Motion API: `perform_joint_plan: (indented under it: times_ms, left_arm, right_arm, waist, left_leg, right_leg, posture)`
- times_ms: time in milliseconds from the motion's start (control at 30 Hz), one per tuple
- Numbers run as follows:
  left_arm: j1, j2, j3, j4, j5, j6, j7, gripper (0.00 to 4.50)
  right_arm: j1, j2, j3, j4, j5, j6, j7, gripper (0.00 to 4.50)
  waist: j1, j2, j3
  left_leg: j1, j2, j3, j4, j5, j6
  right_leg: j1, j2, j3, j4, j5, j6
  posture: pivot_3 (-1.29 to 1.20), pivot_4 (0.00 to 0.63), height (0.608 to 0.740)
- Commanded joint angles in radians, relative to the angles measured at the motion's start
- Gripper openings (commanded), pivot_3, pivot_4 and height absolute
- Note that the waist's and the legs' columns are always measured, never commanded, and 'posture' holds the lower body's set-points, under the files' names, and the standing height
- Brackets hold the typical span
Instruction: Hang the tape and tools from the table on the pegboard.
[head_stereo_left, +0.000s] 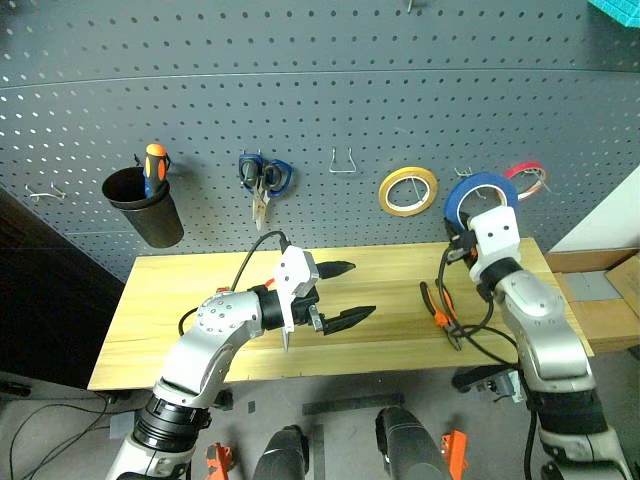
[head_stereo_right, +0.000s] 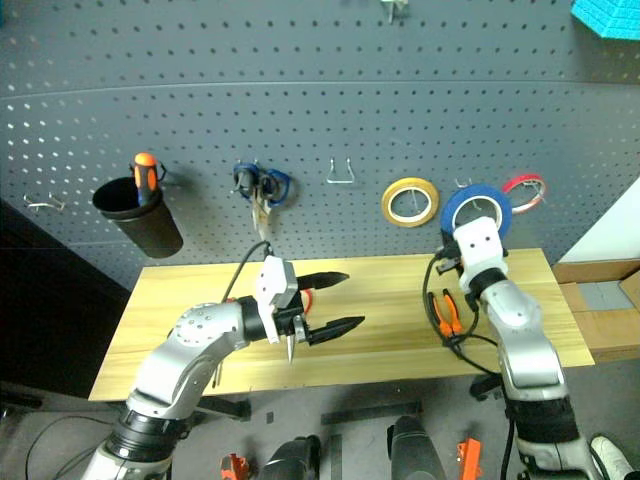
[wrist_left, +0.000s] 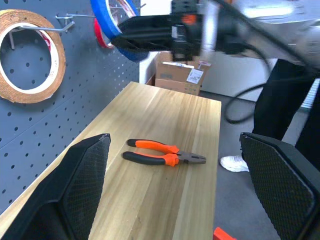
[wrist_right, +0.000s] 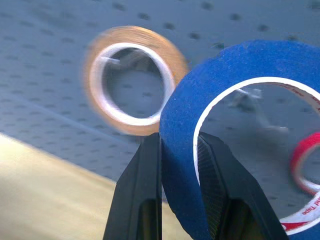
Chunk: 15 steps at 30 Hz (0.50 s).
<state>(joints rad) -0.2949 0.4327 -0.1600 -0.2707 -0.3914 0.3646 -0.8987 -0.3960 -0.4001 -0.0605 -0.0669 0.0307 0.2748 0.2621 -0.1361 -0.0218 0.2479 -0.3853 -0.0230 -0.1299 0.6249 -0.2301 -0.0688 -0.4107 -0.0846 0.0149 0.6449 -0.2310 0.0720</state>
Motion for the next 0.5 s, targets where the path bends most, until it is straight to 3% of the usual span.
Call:
perform_joint_plan:
  times_ms: [33,133,367,500]
  left_arm:
    - [-0.005,-0.004,-0.003,-0.028,0.001,-0.011,0.01,4.39]
    - [-0.003,-0.003,-0.002,-0.026,0.003,-0.012,0.016,4.39]
    - [0.026,0.048,-0.004,-0.012,0.04,-0.046,-0.011,4.39]
    - [0.059,0.128,-0.012,0.035,0.109,-0.146,-0.068,4.39]
  right_arm:
    - [-0.061,-0.02,-0.031,0.103,0.017,-0.086,0.032,0.69]
    - [-0.085,-0.024,-0.032,0.165,0.036,-0.125,0.071,0.69]
    - [0.051,-0.024,-0.029,0.05,0.033,-0.046,0.063,2.99]
    - [0.18,-0.019,-0.037,-0.07,0.033,0.125,0.035,4.3]
  waist:
    - [-0.002,0.0,0.0]
    - [-0.003,0.0,0.0]
    - [-0.001,0.0,0.0]
    - [-0.001,0.0,0.0]
  left_leg:
    - [0.0,0.0,0.0,0.0,0.0,0.0]
    - [0.0,0.0,0.0,0.0,0.0,0.0]
    - [0.0,0.0,0.0,0.001,0.0,0.0]
    - [0.0,0.0,0.001,0.001,0.0,0.001]
  right_leg:
    - [0.0,0.0,0.0,0.0,0.0,0.0]
    - [0.0,0.0,0.0,0.0,0.0,0.0]
    - [0.0,0.0,0.0,0.001,0.0,0.0]
    - [0.0,0.0,0.002,0.001,0.0,0.0]
  posture:
    - [-0.22,0.196,0.74]
    - [-0.21,0.197,0.74]
    - [-0.21,0.194,0.74]
    - [-0.22,0.197,0.74]
